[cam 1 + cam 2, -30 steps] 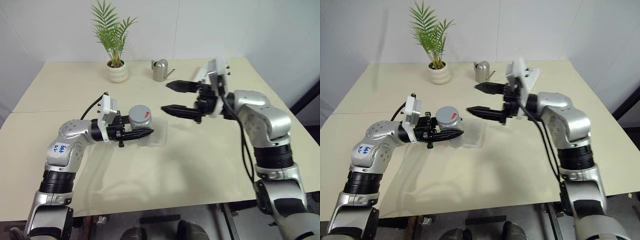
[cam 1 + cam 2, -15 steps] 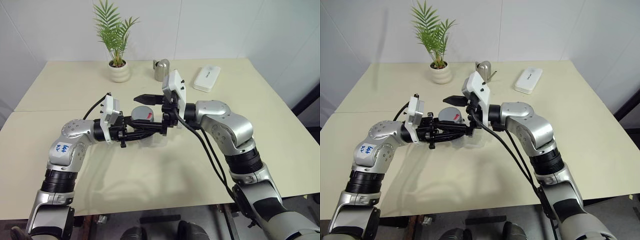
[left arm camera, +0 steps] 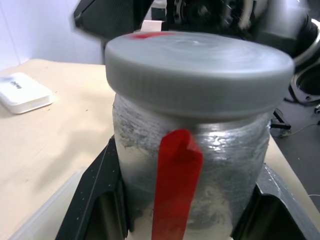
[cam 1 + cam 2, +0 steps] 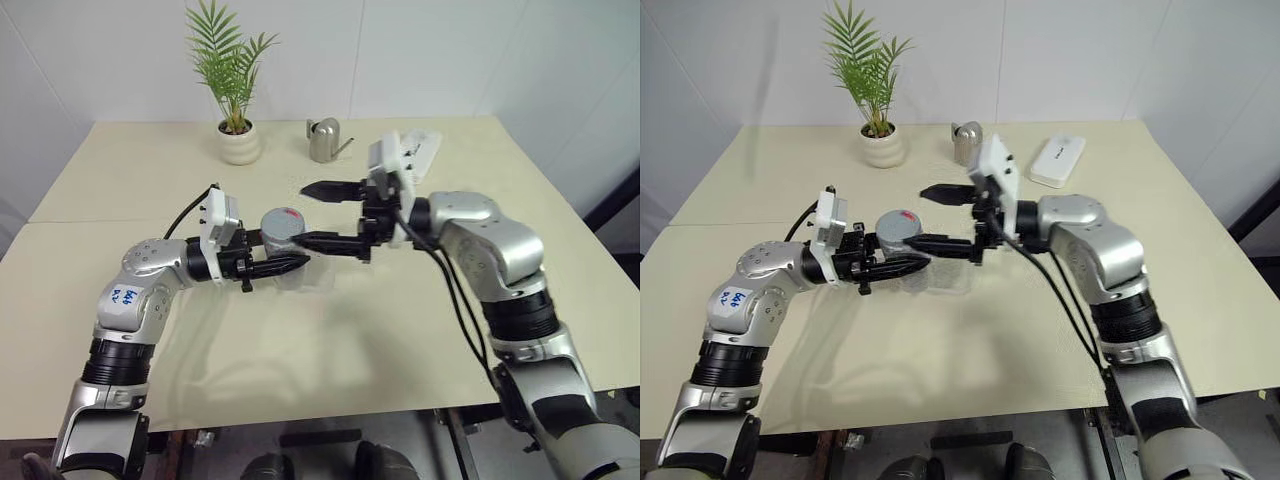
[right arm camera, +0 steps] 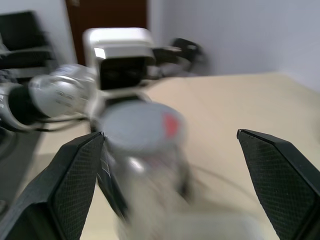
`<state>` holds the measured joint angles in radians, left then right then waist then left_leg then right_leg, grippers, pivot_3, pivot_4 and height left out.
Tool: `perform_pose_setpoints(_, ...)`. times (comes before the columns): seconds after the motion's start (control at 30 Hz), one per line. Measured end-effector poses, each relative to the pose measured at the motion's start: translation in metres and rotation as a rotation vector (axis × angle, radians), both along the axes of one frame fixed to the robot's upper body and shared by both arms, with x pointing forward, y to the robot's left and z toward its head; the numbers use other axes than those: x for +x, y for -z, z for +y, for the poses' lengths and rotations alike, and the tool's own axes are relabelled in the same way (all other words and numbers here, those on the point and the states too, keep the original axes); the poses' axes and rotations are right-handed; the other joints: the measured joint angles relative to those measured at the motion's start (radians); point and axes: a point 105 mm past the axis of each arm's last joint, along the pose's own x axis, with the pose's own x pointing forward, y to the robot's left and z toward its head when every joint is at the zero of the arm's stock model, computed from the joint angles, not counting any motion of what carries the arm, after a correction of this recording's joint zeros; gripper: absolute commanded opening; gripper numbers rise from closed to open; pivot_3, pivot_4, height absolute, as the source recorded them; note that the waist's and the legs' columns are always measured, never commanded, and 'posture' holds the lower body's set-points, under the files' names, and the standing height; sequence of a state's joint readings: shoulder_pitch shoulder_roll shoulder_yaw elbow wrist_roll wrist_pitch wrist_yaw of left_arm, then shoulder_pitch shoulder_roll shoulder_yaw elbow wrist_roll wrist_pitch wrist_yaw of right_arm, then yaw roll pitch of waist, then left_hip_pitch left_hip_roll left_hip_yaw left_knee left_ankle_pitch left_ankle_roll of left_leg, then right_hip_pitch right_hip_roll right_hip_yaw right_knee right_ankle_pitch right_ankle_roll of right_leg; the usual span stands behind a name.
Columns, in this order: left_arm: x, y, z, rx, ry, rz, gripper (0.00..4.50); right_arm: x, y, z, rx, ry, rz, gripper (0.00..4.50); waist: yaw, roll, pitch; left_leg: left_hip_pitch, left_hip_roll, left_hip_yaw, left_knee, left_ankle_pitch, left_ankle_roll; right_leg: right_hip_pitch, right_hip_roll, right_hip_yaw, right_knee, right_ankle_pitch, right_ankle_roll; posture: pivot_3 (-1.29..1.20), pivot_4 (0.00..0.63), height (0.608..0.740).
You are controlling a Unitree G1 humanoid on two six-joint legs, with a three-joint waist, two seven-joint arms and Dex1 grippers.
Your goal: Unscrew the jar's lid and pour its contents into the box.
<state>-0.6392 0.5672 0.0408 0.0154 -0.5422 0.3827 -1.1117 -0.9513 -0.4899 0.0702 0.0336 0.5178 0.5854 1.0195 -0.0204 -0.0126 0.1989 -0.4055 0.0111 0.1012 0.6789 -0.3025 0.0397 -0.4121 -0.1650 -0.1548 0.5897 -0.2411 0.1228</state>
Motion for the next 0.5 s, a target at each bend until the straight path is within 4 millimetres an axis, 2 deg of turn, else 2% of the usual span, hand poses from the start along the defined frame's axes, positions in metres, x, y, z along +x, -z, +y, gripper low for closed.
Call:
perform_pose_setpoints(0.1,-0.001,0.003,0.001,0.002,0.002,0.008,1.93,0.006,0.006,-0.023,-0.010,0.065,0.023,4.46,-0.001,0.000,0.000,0.000,0.000,0.000,0.000,0.000,0.000,0.000,0.000,0.000,0.000,0.000,0.000,0.00,0.150,0.740)
perform_pose_setpoints(0.27,-0.001,0.003,0.001,0.004,0.002,0.010,1.93,0.005,0.008,-0.030,-0.002,0.064,0.044,4.46,-0.009,0.000,0.000,0.001,0.001,0.001,0.000,0.000,0.000,0.000,0.000,0.001,0.001,0.000,0.000,0.00,0.150,0.740)
perform_pose_setpoints(0.37,-0.001,0.003,0.002,0.007,0.002,0.010,1.93,-0.004,-0.001,-0.019,0.061,0.002,0.055,4.46,-0.007,0.000,0.000,0.001,0.001,0.001,0.000,0.000,0.000,0.000,0.000,0.001,0.001,0.000,0.000,0.00,0.150,0.740)
perform_pose_setpoints(0.5,-0.002,0.004,0.001,0.008,0.008,0.011,1.93,-0.024,-0.014,0.012,0.094,-0.113,0.028,4.46,-0.006,0.000,0.000,0.001,0.001,0.001,0.000,0.000,0.000,0.000,0.000,0.001,0.001,0.000,0.000,0.00,0.150,0.740)
